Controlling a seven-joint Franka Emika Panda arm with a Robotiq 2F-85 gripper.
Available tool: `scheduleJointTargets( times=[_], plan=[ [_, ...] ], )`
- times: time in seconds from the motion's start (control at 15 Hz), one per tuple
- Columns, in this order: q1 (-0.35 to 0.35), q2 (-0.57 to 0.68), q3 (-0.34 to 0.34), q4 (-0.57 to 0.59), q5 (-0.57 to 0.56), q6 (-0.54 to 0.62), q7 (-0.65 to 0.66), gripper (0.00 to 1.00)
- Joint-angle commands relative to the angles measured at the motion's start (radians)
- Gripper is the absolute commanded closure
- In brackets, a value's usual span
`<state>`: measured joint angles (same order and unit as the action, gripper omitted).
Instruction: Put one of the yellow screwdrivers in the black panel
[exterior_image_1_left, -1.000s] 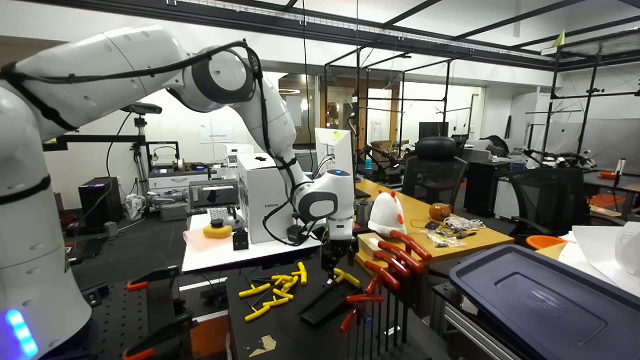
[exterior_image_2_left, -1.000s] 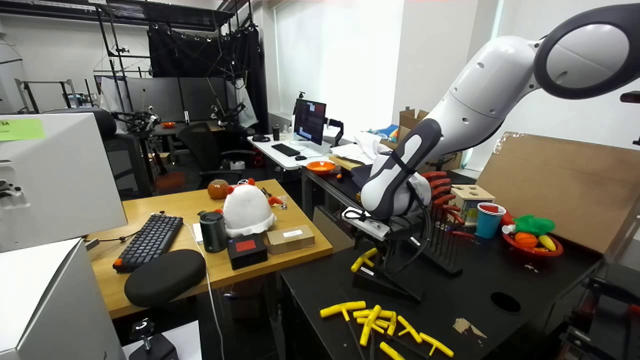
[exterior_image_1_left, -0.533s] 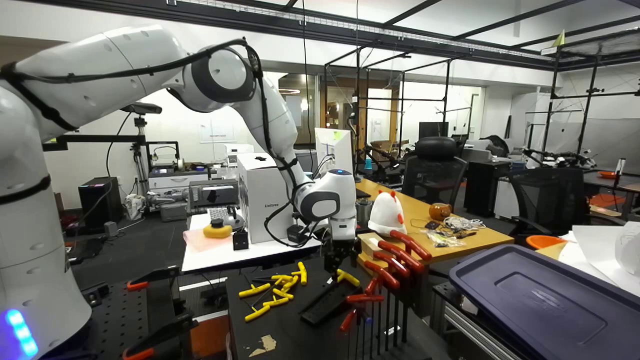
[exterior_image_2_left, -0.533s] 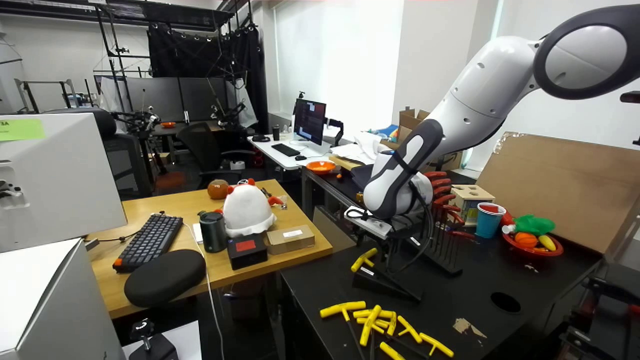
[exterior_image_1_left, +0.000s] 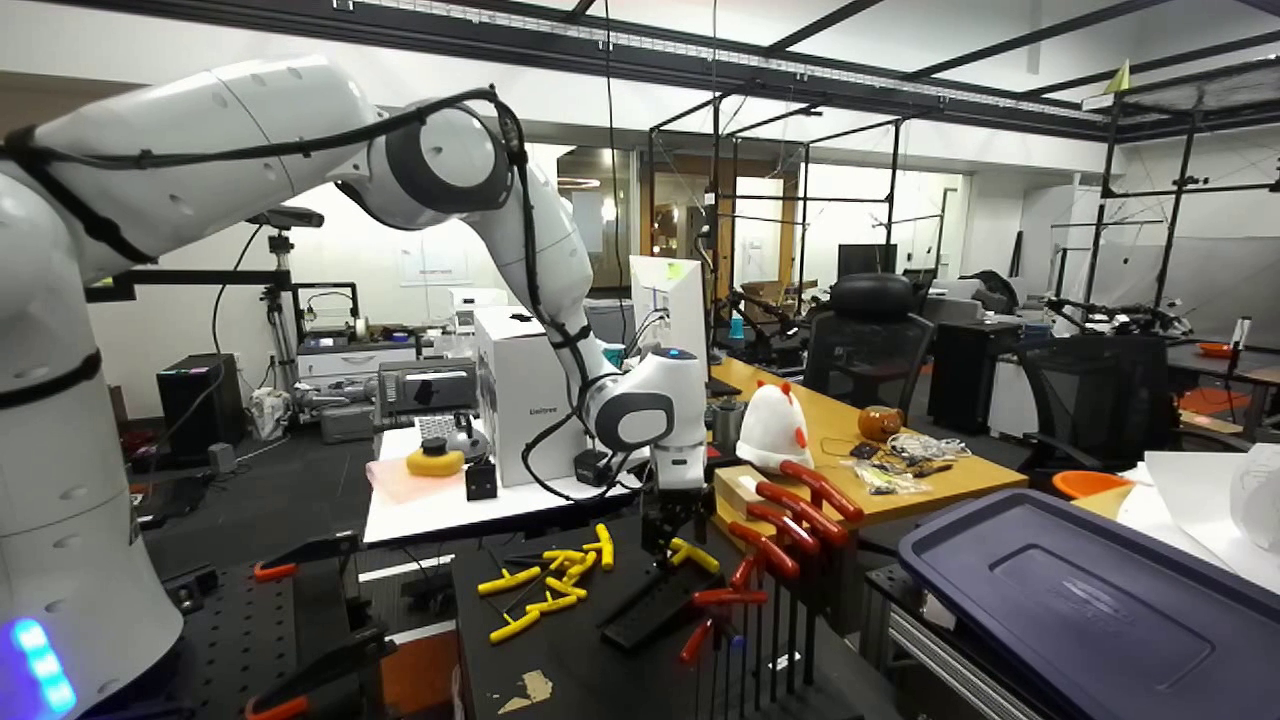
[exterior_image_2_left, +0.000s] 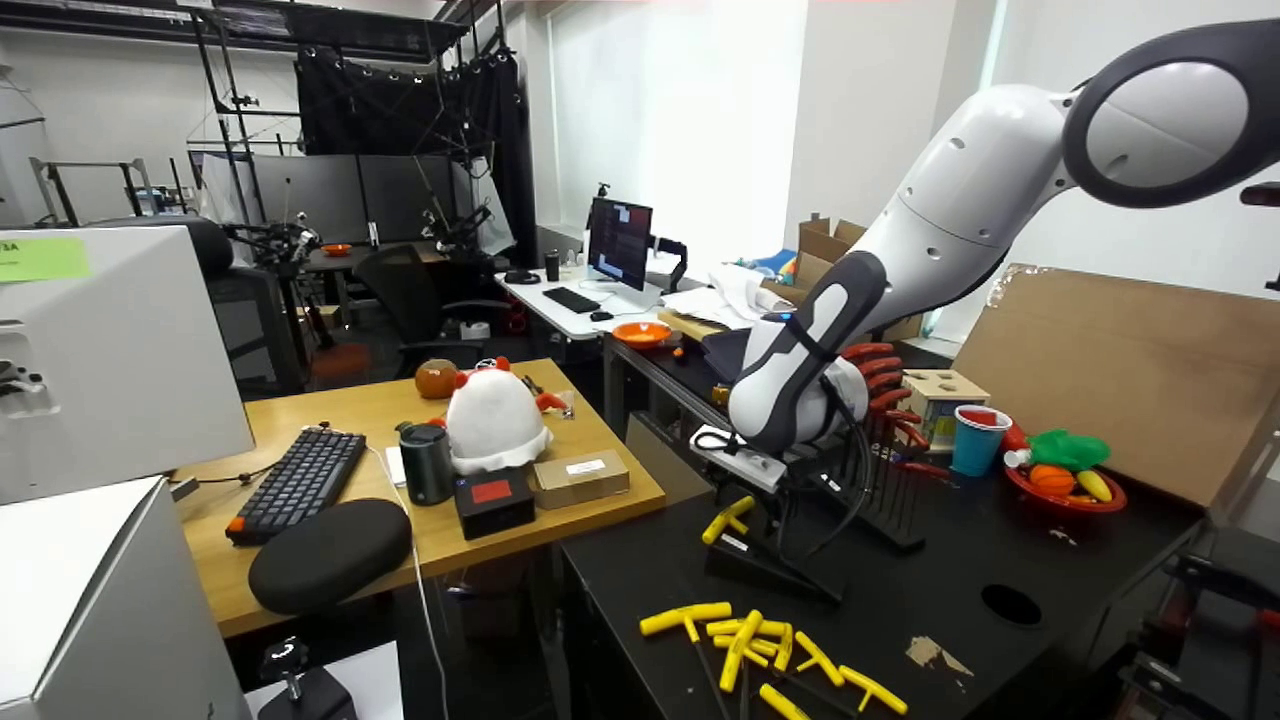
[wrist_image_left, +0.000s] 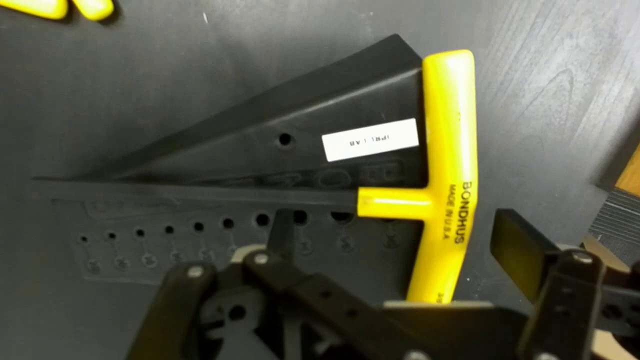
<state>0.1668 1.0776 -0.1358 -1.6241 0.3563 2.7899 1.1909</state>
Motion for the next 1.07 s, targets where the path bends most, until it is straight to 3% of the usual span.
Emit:
scheduleJointTargets(
  times=[0.0,0.53,1.0],
  plan=[
    [-0.004,0.008,0.020,-0.021,-0.014,0.050,0.002,0.00],
    [0.007,-0.017,0.015,-0.050,-0.016,0.149,-0.020,0.00],
    [0.000,-0.014,-0.006,0.006,-0.060,0.123,-0.038,0.00]
  ],
)
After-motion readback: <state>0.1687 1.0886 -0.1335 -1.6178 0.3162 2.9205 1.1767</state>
